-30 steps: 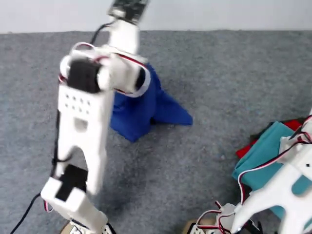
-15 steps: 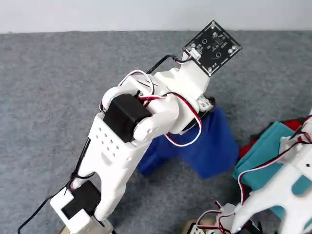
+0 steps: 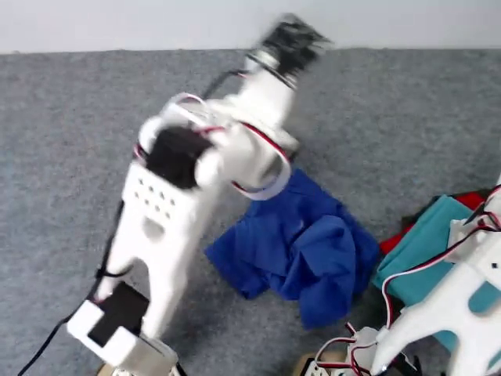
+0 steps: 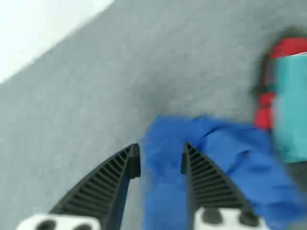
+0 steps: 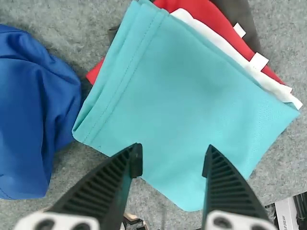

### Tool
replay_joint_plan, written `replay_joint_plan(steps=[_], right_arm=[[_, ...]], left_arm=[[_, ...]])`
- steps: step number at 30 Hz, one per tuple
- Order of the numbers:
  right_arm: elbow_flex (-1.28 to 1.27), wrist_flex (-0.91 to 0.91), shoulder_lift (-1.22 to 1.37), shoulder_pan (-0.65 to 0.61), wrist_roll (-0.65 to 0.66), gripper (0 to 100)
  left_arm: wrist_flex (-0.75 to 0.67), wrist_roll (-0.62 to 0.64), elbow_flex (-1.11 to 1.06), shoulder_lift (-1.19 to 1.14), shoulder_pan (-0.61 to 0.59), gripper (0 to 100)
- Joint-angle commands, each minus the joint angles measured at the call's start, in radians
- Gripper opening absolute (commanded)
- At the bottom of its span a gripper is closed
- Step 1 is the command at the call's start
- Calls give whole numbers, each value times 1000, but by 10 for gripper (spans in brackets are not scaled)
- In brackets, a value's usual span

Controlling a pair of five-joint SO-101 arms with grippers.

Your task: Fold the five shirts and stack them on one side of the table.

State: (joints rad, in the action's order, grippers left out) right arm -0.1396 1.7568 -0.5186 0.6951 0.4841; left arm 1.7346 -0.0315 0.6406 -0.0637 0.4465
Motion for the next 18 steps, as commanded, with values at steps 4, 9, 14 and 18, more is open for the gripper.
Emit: replay_joint_plan(steps=[4,9,14,18], right_arm=[[-32,35,-30,-8,-2,213],[-55,27,-28,-45,0,213],[-55,30,-28,-147,-6,213],[-55,31,-28,-203,-8,213]], left_arm=[[9,-26,-562,34,-172,148],[-132,-83,-935,35,-186,128],[-298,-97,-1101,37,-184,115],[-324,-100,-1112,35,-180,116]])
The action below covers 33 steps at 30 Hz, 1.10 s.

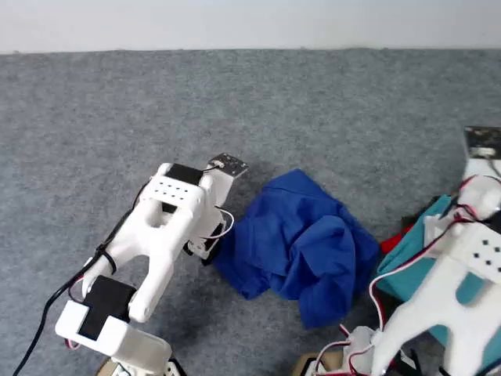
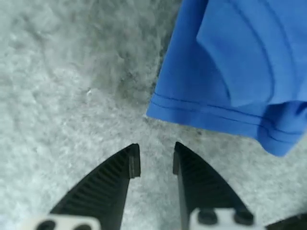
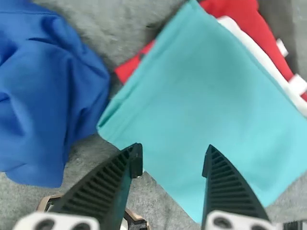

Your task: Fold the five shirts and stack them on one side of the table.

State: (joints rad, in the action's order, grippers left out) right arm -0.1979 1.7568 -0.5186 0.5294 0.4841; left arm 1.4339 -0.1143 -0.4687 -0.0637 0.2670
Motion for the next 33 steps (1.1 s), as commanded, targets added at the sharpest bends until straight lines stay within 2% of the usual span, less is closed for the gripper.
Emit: replay_joint_plan(steps=[1,15,19,25,29,33], right_arm=[[3,31,-28,-44,-8,213],[3,30,-28,-45,-8,213],[3,30,-28,-45,-6,213],[3,25,-27,-45,-8,213],[3,25,-28,-45,-8,213],[3,25,-28,-45,-8,213]], left_arm=[[-23,-18,-4,35,3,118],[-199,-20,-7,32,5,159],[-261,-20,-67,32,6,159],[-374,-17,-199,34,132,159],[-382,-15,-205,34,147,157],[-382,-20,-217,34,149,84]])
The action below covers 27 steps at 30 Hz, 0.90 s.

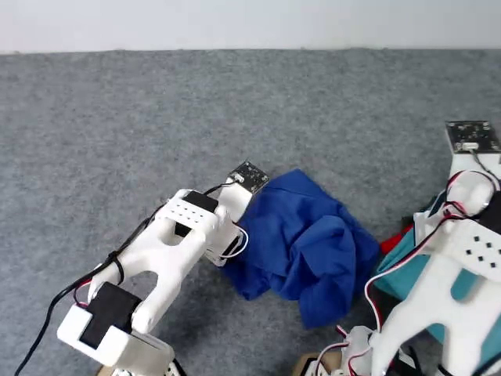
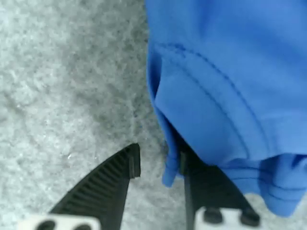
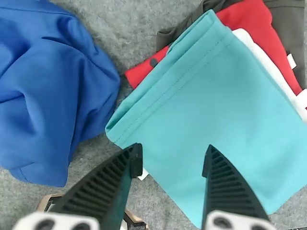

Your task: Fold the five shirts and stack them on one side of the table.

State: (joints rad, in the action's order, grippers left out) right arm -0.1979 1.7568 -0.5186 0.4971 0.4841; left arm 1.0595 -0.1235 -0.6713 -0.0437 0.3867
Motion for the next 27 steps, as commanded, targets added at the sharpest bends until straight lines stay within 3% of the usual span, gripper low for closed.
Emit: replay_joint_plan(steps=[1,3,12,21,27], right_arm=[[3,25,-28,-13,-8,213],[3,25,-28,-13,-8,213],[3,24,-27,-13,-8,213],[3,27,-22,-15,-9,213],[-3,31,-21,-51,-9,213]], left_arm=[[-8,-12,-16,14,29,53],[-3,-12,-16,14,29,9],[94,-6,81,26,-23,12],[181,140,516,17,-568,11],[189,147,542,20,-732,11]])
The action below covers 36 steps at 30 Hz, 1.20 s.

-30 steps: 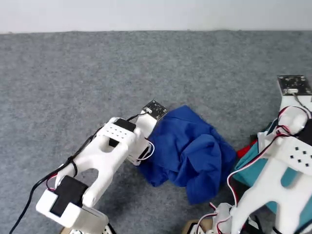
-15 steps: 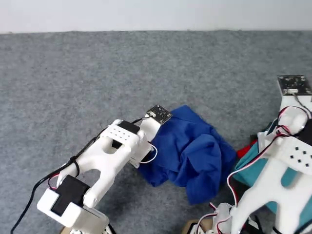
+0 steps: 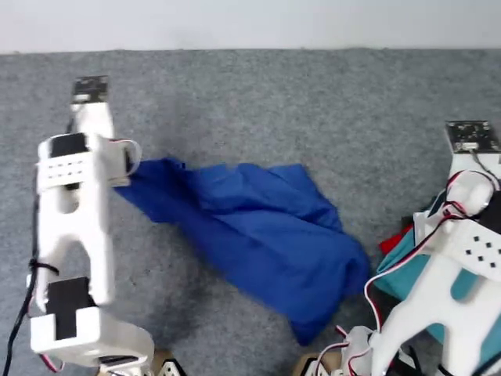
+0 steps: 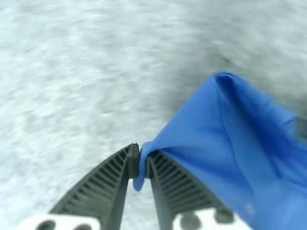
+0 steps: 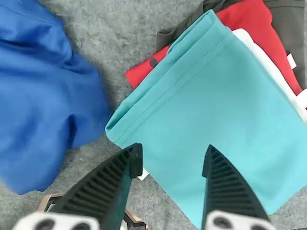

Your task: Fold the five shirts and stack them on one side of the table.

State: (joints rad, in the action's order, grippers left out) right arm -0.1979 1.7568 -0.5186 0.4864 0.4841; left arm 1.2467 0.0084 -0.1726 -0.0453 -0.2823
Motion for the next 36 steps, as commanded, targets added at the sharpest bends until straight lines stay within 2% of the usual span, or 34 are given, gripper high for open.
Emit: replay_joint_plan(steps=[1,4,7,10,12,17,22,27,30,33,34,36], right_arm=[[-15,31,-24,-68,-9,213],[-84,27,-21,-220,-3,213],[-170,-8,-19,-444,14,213],[-267,-108,-19,-639,34,214],[-331,-216,-19,-700,34,215],[-519,-486,-18,-720,34,216],[-658,-605,-7,-769,38,212],[-704,-734,127,-748,35,212],[-697,-803,257,-750,38,184],[-611,-860,398,-746,34,26],[-557,-858,444,-739,25,0],[-430,-832,527,-720,-25,38]], left_arm=[[2,17,44,25,-78,11],[2,17,42,18,-98,11],[2,17,25,23,-98,11],[2,17,18,17,-98,11],[2,17,-8,25,-95,11],[-2,17,-73,25,-95,11],[-5,17,-93,18,-94,11],[-2,17,-93,18,-94,11],[0,17,-93,18,-94,11],[0,17,-93,18,-94,11],[0,17,-93,18,-94,11],[0,17,-93,18,-94,11]])
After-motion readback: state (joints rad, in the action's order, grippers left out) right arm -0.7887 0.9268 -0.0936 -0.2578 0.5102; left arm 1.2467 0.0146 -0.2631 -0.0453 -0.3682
